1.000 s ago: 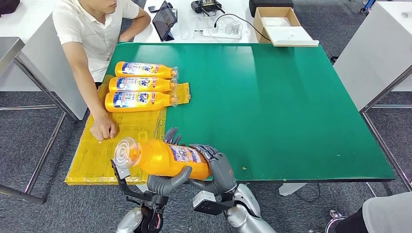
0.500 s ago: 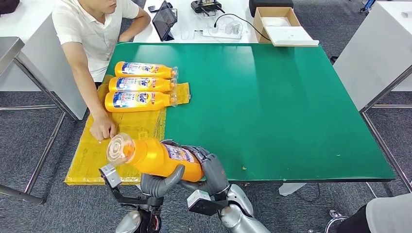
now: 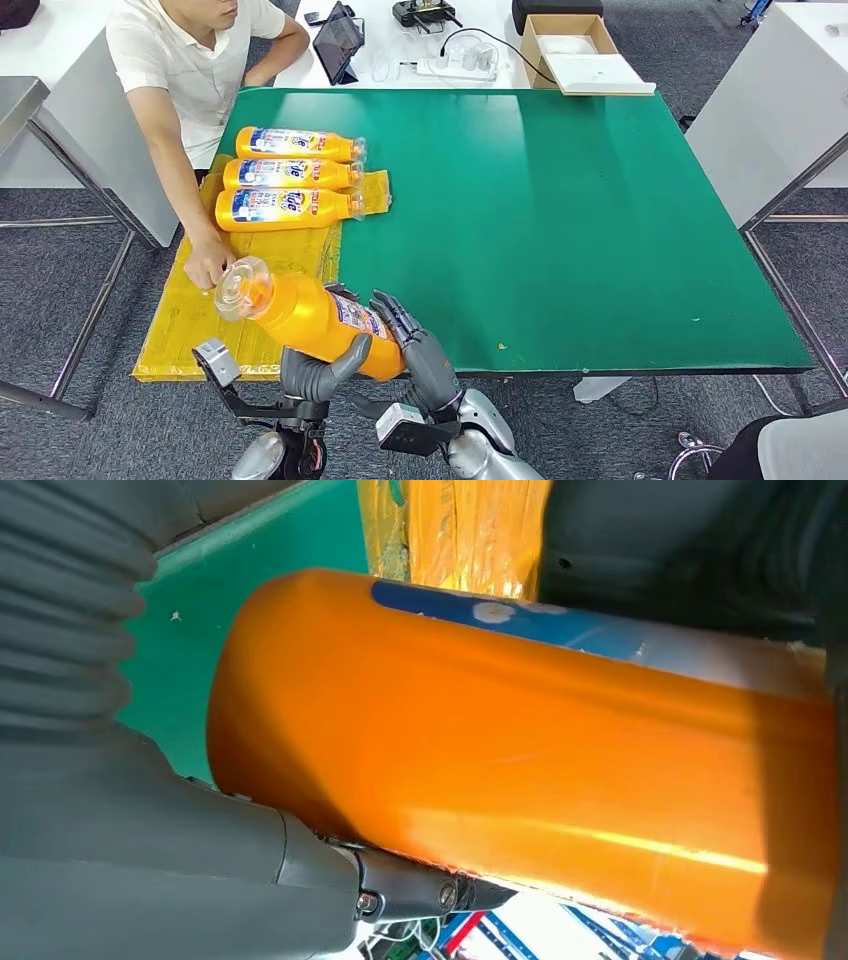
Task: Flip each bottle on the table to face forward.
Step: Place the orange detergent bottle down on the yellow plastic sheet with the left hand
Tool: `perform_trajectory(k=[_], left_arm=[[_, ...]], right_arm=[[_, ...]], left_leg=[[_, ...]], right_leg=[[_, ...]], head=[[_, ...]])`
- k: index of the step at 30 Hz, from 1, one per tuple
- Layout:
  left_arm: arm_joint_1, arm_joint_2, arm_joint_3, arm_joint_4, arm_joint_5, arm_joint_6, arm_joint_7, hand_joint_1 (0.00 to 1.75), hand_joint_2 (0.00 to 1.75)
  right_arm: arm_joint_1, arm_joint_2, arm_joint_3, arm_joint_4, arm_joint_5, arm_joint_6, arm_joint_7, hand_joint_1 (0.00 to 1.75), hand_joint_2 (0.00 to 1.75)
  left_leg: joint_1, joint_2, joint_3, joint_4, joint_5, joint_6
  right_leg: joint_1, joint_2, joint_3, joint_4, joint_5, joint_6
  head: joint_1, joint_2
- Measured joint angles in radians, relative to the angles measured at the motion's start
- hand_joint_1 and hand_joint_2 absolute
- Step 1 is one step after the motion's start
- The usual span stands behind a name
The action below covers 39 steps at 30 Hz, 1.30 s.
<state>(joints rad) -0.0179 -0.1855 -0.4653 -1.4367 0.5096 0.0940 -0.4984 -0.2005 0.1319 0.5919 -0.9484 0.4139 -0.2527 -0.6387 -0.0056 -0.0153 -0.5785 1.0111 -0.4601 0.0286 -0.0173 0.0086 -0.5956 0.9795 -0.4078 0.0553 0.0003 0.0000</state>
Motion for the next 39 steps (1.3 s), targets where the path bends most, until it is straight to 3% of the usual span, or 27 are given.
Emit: perform_trajectory(k=[7,14,18,23,26,29,34,39], left_arm=[[-0.023,0.001,0.023,0.007,-0.148,0.181,0.077,1.75,1.75],[-0.065,0.007,0.087,0.034,-0.161,0.196,0.081,1.75,1.75],[-0.066,0.014,0.126,0.034,-0.229,0.261,0.079,1.75,1.75],[-0.100,0.044,0.143,0.080,-0.625,0.488,0.063,1.75,1.75],[-0.128,0.054,0.148,0.137,-0.813,0.570,0.087,1.75,1.75],[-0.155,0.056,0.160,0.194,-0.959,0.590,0.132,1.75,1.75],[-0.254,0.054,0.229,0.366,-1.483,0.600,0.296,1.75,1.75],[-0.383,0.054,0.280,0.605,-1.570,0.577,0.384,1.75,1.75]], right_arm=[[0.074,-0.016,0.018,-0.031,0.090,-0.183,-0.002,0.00,0.00],[0.165,-0.063,0.040,-0.122,0.140,-0.303,0.009,0.00,0.00],[0.206,-0.101,0.027,-0.189,0.149,-0.366,0.030,0.00,0.00],[0.234,-0.134,-0.012,-0.252,0.177,-0.373,0.038,0.00,0.00],[0.235,-0.137,-0.026,-0.267,0.186,-0.369,0.032,0.00,0.00],[0.235,-0.137,-0.035,-0.273,0.193,-0.363,0.024,0.00,0.00],[0.229,-0.128,-0.038,-0.275,0.196,-0.335,0.003,0.00,0.00],[0.219,-0.115,-0.038,-0.276,0.174,-0.289,-0.013,0.00,0.00]], left_leg=[[0.000,0.000,-0.001,0.000,0.000,0.000],[0.000,0.000,-0.001,0.000,0.000,0.000],[0.000,0.000,-0.001,0.000,0.000,0.000],[0.000,-0.001,-0.001,0.000,0.000,0.000],[0.000,0.000,0.000,0.000,0.000,0.000],[0.000,0.000,0.000,0.000,0.000,0.000],[0.000,0.000,0.000,0.000,0.000,0.000],[0.000,-0.001,0.000,0.000,0.001,0.000]], right_leg=[[0.000,0.000,0.000,0.000,0.000,0.000],[0.000,0.000,0.000,0.000,0.000,0.000],[0.000,0.000,0.000,0.000,0.000,0.000],[0.000,0.000,0.000,0.000,0.000,0.000],[0.000,0.000,0.000,0.000,0.000,0.000],[0.000,0.000,0.000,0.000,0.000,0.000],[0.000,0.000,0.001,0.000,0.000,0.000],[0.000,0.000,0.001,0.001,0.000,0.000]], head=[[0.000,0.000],[0.000,0.000],[0.000,0.000],[0.000,0.000],[0.000,0.000],[0.000,0.000],[0.000,0.000],[0.000,0.000]])
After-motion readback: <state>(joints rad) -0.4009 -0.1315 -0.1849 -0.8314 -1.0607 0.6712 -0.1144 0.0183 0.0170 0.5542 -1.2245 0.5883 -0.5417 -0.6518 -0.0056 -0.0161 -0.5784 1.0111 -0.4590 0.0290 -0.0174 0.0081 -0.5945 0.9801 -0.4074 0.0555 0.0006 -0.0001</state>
